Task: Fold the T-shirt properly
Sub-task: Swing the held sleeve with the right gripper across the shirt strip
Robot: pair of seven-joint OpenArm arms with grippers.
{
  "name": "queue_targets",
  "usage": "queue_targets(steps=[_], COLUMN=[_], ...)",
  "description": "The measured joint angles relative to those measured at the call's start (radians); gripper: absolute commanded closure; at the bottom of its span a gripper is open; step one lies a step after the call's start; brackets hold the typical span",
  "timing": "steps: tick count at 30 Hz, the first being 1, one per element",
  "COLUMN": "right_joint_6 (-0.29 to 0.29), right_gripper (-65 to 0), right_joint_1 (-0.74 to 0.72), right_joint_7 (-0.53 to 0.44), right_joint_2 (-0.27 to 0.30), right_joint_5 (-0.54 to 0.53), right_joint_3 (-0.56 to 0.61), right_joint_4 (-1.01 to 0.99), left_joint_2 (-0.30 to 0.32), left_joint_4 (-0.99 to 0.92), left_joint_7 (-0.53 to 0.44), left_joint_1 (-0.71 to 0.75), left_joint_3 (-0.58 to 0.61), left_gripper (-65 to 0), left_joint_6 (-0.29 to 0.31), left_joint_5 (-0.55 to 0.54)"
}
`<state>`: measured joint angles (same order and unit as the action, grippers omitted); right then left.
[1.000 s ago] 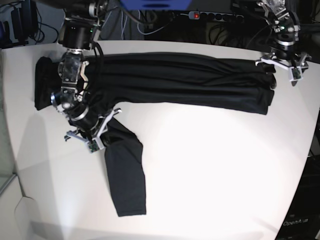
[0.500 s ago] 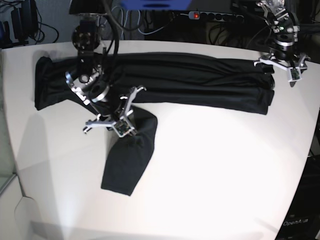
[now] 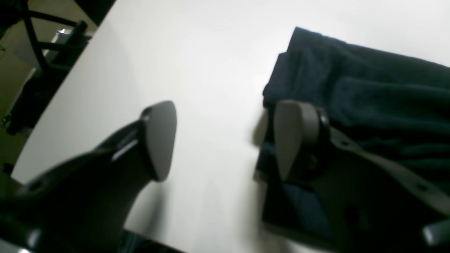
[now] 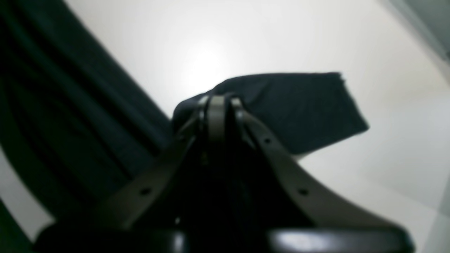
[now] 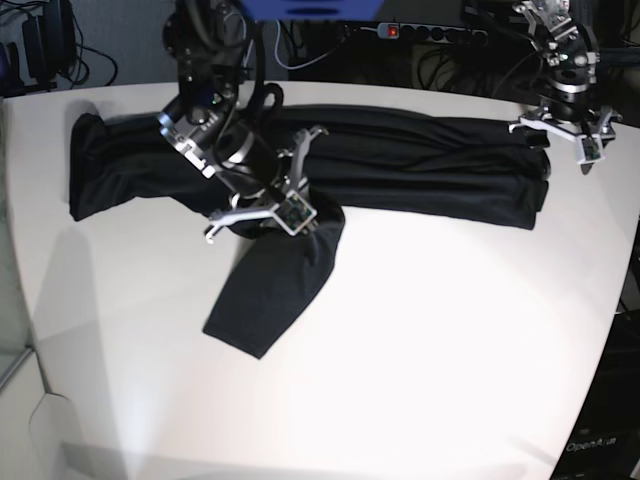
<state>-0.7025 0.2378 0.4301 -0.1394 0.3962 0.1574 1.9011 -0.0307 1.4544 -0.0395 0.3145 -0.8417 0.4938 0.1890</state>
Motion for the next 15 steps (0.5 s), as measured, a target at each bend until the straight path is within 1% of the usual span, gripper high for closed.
queue_targets(steps=[7,15], right_joint_6=[0.001,0.003], right_gripper=[-0.1,0.0], right_joint_1=[0.064,0.087], right_joint_7=[-0.003,-0.003], right_joint_2=[-0.007,-0.007], right_joint_5=[0.001,0.001], right_joint_3=[0.063,0.179], right_joint_4=[-0.001,-0.001], left_joint_2=[0.008,0.014], left_joint_4=[0.0,0.0], left_joint_7=[0.0,-0.003], left_joint_1=[-0.02,-0.025], left_joint_3=[0.001,0.002], left_gripper=[-42.1,-42.1], left_joint_6=[0.0,0.003], left_joint_5=[-0.003,-0.003])
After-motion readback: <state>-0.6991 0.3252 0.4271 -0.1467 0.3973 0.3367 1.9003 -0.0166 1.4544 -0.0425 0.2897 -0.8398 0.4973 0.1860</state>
